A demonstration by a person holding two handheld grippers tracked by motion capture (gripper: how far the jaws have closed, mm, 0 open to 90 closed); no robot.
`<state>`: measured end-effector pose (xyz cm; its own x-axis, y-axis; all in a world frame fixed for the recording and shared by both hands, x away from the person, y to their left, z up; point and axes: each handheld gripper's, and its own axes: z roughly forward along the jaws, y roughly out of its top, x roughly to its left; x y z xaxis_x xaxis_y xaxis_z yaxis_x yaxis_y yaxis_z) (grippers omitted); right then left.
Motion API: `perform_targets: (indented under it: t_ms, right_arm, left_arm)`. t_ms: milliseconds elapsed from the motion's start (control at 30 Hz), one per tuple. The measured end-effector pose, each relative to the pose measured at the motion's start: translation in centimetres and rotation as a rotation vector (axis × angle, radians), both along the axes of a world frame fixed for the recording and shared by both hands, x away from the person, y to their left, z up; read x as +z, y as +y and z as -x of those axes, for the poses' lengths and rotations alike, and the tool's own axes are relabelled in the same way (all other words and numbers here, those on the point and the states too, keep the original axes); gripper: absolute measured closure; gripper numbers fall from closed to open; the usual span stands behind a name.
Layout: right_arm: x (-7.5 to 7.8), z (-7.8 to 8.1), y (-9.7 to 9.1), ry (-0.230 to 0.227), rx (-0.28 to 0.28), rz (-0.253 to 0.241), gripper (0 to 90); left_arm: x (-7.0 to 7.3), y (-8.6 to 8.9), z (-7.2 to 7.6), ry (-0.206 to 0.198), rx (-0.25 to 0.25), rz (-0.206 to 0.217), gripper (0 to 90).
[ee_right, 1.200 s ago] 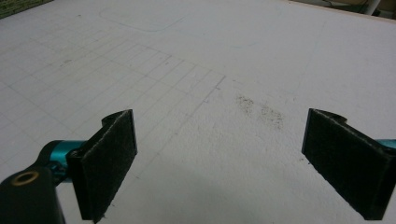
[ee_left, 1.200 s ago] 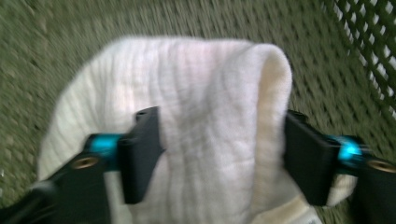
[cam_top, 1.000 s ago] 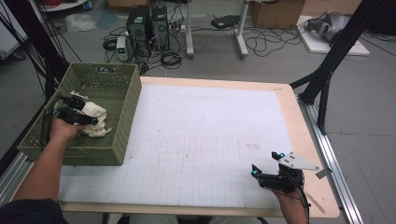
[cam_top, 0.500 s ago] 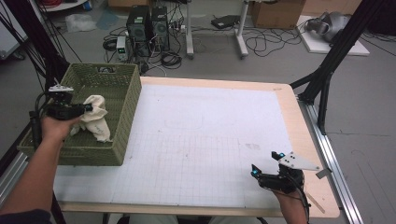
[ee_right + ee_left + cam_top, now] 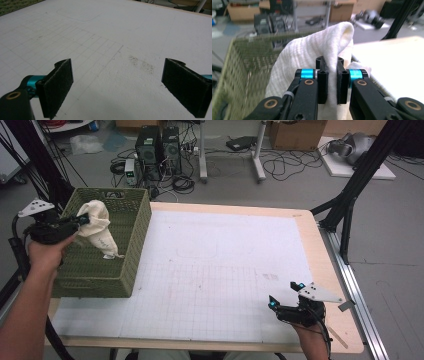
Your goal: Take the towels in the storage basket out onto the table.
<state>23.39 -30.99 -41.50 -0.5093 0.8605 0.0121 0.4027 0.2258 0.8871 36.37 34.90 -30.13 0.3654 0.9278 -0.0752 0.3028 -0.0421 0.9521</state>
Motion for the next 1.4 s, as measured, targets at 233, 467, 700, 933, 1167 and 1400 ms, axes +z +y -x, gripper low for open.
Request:
perform_targets:
  t_ms: [233,467,700,933,1167,1400]
  right_arm:
    - [0.1,0.1,0.0,-0.007,-0.001,0.003,9.5]
    - [0.2,0.1,-0.1,-0.010,-0.003,0.003,9.5]
    - [0.2,0.2,-0.1,-0.012,-0.005,-0.001,9.5]
    - [0.2,0.2,-0.1,-0.012,-0.008,-0.003,9.5]
    - [0.2,0.2,-0.1,-0.012,-0.007,-0.004,9.5]
    - [0.3,0.2,0.0,-0.011,-0.004,0.000,9.5]
  left_arm:
    - [2.7,-1.0,0.8,-0.086,-0.047,0.029,83.2]
    - [4.4,-3.1,1.2,-0.145,-0.129,0.043,83.2]
    - [5.5,-6.1,1.6,-0.197,-0.233,0.081,83.2]
    - [5.3,-9.6,2.1,-0.225,-0.335,0.112,83.2]
    - [3.9,-13.4,2.7,-0.202,-0.440,0.102,83.2]
    - [1.5,-17.2,2.5,-0.157,-0.528,0.099,83.2]
